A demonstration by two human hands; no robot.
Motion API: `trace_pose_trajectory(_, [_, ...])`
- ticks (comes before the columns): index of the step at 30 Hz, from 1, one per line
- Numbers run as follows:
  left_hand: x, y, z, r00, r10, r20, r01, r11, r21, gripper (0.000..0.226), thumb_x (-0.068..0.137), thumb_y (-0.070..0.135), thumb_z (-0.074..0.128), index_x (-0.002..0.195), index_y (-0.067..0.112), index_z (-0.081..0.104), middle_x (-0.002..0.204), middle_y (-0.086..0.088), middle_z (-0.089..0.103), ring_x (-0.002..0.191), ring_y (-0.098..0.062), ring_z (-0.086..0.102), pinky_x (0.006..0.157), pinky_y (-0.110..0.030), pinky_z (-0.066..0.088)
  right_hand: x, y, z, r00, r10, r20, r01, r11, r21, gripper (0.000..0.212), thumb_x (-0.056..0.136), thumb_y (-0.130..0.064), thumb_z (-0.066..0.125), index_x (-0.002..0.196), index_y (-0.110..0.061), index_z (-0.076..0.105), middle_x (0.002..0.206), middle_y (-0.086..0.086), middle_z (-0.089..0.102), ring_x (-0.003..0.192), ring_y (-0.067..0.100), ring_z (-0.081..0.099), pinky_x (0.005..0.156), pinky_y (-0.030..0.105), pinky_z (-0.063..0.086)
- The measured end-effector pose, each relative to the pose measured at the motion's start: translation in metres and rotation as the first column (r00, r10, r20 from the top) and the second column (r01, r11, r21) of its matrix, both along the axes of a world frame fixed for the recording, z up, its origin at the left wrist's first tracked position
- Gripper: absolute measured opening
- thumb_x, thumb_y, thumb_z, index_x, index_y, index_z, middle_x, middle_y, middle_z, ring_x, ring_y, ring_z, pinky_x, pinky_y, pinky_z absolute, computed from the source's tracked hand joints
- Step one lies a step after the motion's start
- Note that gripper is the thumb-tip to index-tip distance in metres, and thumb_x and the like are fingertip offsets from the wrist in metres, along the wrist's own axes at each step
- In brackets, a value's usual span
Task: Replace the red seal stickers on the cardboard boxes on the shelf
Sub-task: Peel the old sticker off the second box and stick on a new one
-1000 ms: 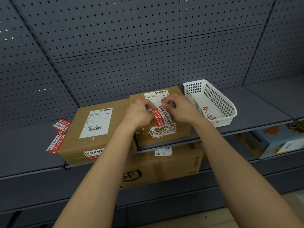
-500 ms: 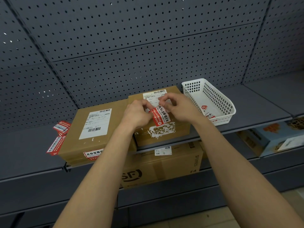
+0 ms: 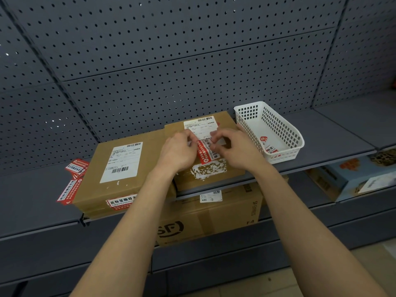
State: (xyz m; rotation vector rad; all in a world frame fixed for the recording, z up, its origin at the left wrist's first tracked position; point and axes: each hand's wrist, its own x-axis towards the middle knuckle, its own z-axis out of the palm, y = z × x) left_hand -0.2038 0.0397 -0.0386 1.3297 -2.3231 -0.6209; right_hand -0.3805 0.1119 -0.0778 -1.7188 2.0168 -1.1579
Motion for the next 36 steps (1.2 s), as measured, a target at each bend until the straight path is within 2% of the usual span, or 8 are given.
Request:
trace_pose_trajectory(2, [0.002,0.001,0.002,1.000,-0.018,-0.005,0.018,1.000,-0.001,0.017,0.111,0.039,0.054,0.114,0.025,0.064,0.115,0.003,0.071,0.103,-0.019,0.069,0.073,-0.030,0.053,-0.002,-0.001,0.001,1.000,-0.004,0.026,0.004,1.000,0.009,0.007,0.101,-0.030,0.073,0.108,-0.031,0.071,0.140,-0.012,0.068,0.137,0.005,0.049,0.133,0.043,0.005])
trace_pose_trajectory(8, [0.019,-0.001,0.007,0.992,-0.108,0.068,0.106,0.994,0.037,0.048,0.098,0.049,0.074,0.140,0.030,0.059,0.143,0.007,0.063,0.131,-0.018,0.059,0.111,-0.045,0.052,0.004,-0.005,-0.005,1.000,-0.030,0.006,0.031,0.999,-0.024,0.006,0.105,-0.024,0.065,0.103,-0.029,0.068,0.135,-0.010,0.070,0.129,0.010,0.059,0.130,0.043,0.007])
trace_pose_trajectory(14, [0.007,0.002,0.002,0.993,-0.036,0.109,0.042,0.997,-0.059,0.015,0.100,0.044,0.072,0.107,0.033,0.065,0.122,0.003,0.070,0.106,-0.022,0.060,0.081,-0.034,0.046,0.008,-0.004,-0.008,0.999,-0.031,0.015,0.032,0.997,-0.064,0.008,0.109,-0.029,0.059,0.102,-0.032,0.062,0.131,-0.011,0.072,0.123,0.010,0.063,0.128,0.040,0.008])
trace_pose_trajectory(17, [0.004,0.003,0.001,0.993,-0.018,0.113,0.027,0.997,-0.074,0.012,0.102,0.041,0.071,0.102,0.031,0.064,0.117,0.003,0.068,0.099,-0.020,0.056,0.079,-0.032,0.040,0.002,-0.001,-0.010,0.993,0.028,0.111,-0.022,0.998,-0.060,0.016,0.108,-0.025,0.061,0.118,-0.038,0.060,0.133,-0.013,0.072,0.134,0.010,0.058,0.131,0.042,0.009])
trace_pose_trajectory(21, [0.004,0.002,0.003,0.992,-0.030,0.120,0.039,0.997,-0.072,0.011,0.106,0.039,0.066,0.109,0.028,0.066,0.124,0.001,0.068,0.102,-0.020,0.054,0.081,-0.033,0.040,-0.008,0.003,-0.010,0.984,0.084,0.156,-0.082,0.996,-0.020,0.045,0.100,-0.022,0.072,0.134,-0.046,0.055,0.150,-0.014,0.059,0.154,0.025,0.036,0.128,0.055,0.028])
trace_pose_trajectory(25, [0.005,0.004,0.004,0.989,-0.060,0.134,0.069,0.996,-0.059,0.009,0.107,0.038,0.064,0.109,0.029,0.062,0.123,0.000,0.068,0.102,-0.020,0.055,0.081,-0.033,0.040,-0.006,0.005,-0.008,0.999,0.044,-0.026,-0.045,0.999,-0.025,0.024,0.097,-0.024,0.077,0.119,-0.028,0.069,0.154,-0.010,0.058,0.152,0.020,0.042,0.132,0.043,0.012])
trace_pose_trajectory(31, [0.010,0.006,0.014,0.976,-0.176,0.131,0.177,0.984,0.005,0.008,0.111,0.036,0.056,0.107,0.030,0.055,0.097,0.015,0.063,0.090,-0.016,0.058,0.070,-0.032,0.039,-0.010,0.002,-0.014,0.997,0.081,0.005,-0.081,0.996,0.033,0.025,0.093,-0.031,0.081,0.112,-0.037,0.066,0.146,-0.018,0.063,0.150,0.031,0.041,0.127,0.054,0.024])
trace_pose_trajectory(36, [0.013,0.007,0.013,0.966,-0.204,0.156,0.206,0.979,0.008,0.019,0.105,0.041,0.066,0.112,0.030,0.052,0.105,0.011,0.066,0.090,-0.010,0.062,0.066,-0.028,0.041,-0.010,0.000,-0.014,0.994,0.074,0.077,-0.076,0.997,0.020,0.018,0.094,-0.032,0.080,0.099,-0.041,0.066,0.148,-0.018,0.063,0.150,0.030,0.042,0.125,0.061,0.030])
